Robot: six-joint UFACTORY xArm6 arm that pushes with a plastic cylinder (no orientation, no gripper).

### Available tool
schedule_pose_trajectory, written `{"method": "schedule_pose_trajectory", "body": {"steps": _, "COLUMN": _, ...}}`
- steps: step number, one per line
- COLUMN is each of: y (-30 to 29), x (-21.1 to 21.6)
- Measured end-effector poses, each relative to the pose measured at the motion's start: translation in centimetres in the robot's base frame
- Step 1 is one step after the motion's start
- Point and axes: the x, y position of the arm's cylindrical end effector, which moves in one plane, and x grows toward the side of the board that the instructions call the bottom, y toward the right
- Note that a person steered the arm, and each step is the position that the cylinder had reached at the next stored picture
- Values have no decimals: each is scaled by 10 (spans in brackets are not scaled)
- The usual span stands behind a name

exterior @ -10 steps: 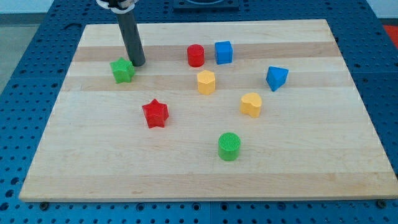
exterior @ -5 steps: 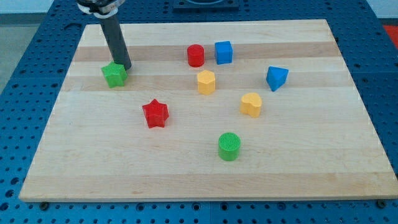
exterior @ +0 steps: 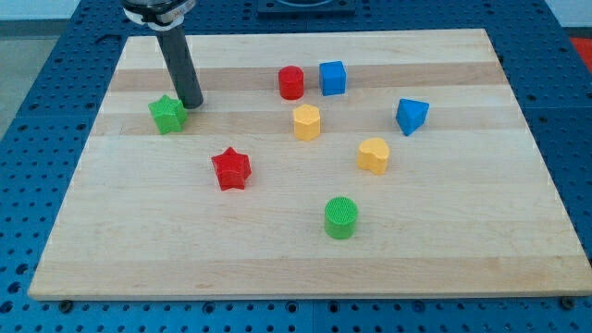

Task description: Slide the green star towards center left

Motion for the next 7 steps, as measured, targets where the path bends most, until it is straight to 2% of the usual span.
{"method": "schedule_pose_trajectory", "body": {"steps": 2, "y": -1, "x": 21}}
{"method": "schedule_pose_trajectory", "body": {"steps": 5, "y": 11, "x": 24}}
{"method": "schedule_pose_trajectory", "body": {"steps": 7, "y": 12, "x": 54}}
